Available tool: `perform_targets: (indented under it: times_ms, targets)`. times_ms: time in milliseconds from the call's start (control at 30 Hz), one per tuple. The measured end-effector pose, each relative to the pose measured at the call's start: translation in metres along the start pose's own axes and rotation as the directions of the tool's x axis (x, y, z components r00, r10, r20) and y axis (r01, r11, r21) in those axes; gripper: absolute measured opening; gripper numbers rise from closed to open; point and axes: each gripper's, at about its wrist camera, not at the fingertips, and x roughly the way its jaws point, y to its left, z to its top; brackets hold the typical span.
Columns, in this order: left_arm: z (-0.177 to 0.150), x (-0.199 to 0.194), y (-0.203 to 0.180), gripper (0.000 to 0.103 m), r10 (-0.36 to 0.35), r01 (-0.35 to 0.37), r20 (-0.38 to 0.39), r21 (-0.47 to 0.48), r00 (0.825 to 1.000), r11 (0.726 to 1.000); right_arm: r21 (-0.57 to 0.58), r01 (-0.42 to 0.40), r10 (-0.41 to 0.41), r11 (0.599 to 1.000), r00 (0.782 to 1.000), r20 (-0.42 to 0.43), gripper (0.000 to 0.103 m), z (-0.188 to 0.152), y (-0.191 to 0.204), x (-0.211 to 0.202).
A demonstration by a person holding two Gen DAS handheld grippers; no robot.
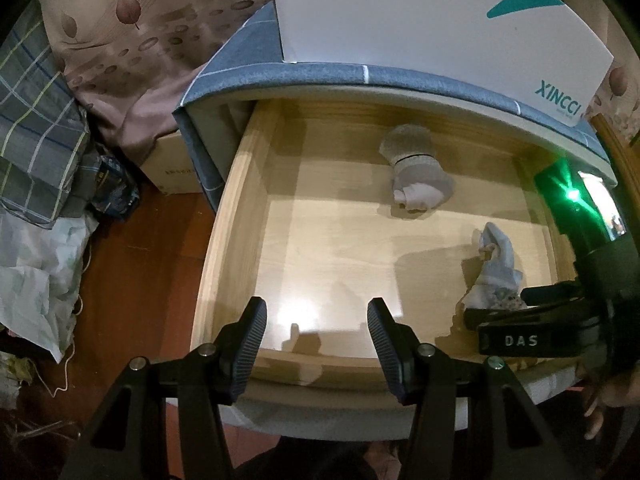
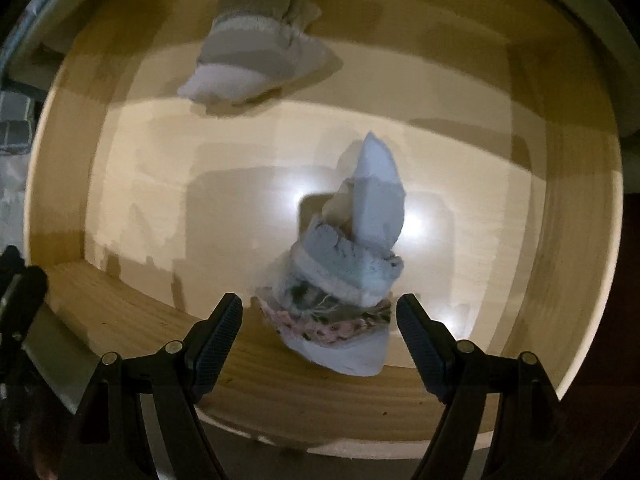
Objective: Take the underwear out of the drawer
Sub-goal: 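Close the right gripper on the pale blue sock with pink pattern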
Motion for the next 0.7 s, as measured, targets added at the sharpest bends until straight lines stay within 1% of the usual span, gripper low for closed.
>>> perform_targets:
  times_ms: [67, 133, 167, 233, 267, 300, 400, 500, 567, 700]
  targets:
    - [0.000, 0.001, 0.000, 0.054, -0.001, 0.001, -0.004, -0.003, 1.000, 1.000, 0.005, 0.004, -0.004, 1.000, 1.000, -0.011, 0.069, 0.001, 0.000, 0.003]
    - [0.000, 0.001, 0.000, 0.054, -0.005, 0.005, -0.007, -0.004, 1.000, 1.000, 0.004, 0.015, -0.015, 1.000, 1.000, -0.026, 0.062, 0.002, -0.002, 0.005]
    - [0.000, 0.001, 0.001, 0.054, -0.002, 0.002, -0.005, -0.005, 1.000, 1.000, 0.003, 0.021, -0.021, 1.000, 0.999, -0.031, 0.055, 0.002, -0.003, 0.006]
    - [0.000, 0.000, 0.002, 0.054, -0.005, 0.005, -0.004, -0.008, 1.000, 1.000, 0.013, 0.023, -0.023, 1.000, 0.999, -0.037, 0.052, 0.002, -0.007, 0.008]
    - [0.000, 0.001, 0.002, 0.054, -0.009, 0.009, -0.006, -0.011, 1.000, 1.000, 0.026, 0.023, -0.022, 0.999, 0.999, -0.039, 0.047, 0.001, -0.011, 0.008]
    - [0.000, 0.001, 0.002, 0.054, -0.010, 0.010, -0.007, -0.012, 1.000, 1.000, 0.043, 0.026, -0.024, 0.999, 0.999, -0.039, 0.046, 0.001, -0.016, 0.009]
    - [0.000, 0.001, 0.002, 0.054, -0.013, 0.013, -0.008, -0.011, 1.000, 1.000, 0.071, 0.041, -0.039, 0.997, 0.999, -0.031, 0.043, -0.001, -0.031, 0.007]
    - [0.000, 0.000, 0.001, 0.054, -0.011, 0.011, -0.006, -0.008, 1.000, 1.000, 0.088, 0.068, -0.066, 0.994, 0.997, -0.027, 0.042, -0.003, -0.045, 0.007]
    - [-0.001, 0.001, 0.001, 0.054, -0.011, 0.011, -0.010, -0.005, 1.000, 1.000, 0.108, 0.072, -0.070, 0.992, 0.997, -0.028, 0.042, -0.006, -0.057, 0.007]
    - [-0.001, 0.002, -0.001, 0.054, -0.009, 0.009, -0.011, 0.002, 1.000, 1.000, 0.126, 0.083, -0.080, 0.989, 0.996, -0.025, 0.042, -0.011, -0.066, 0.007]
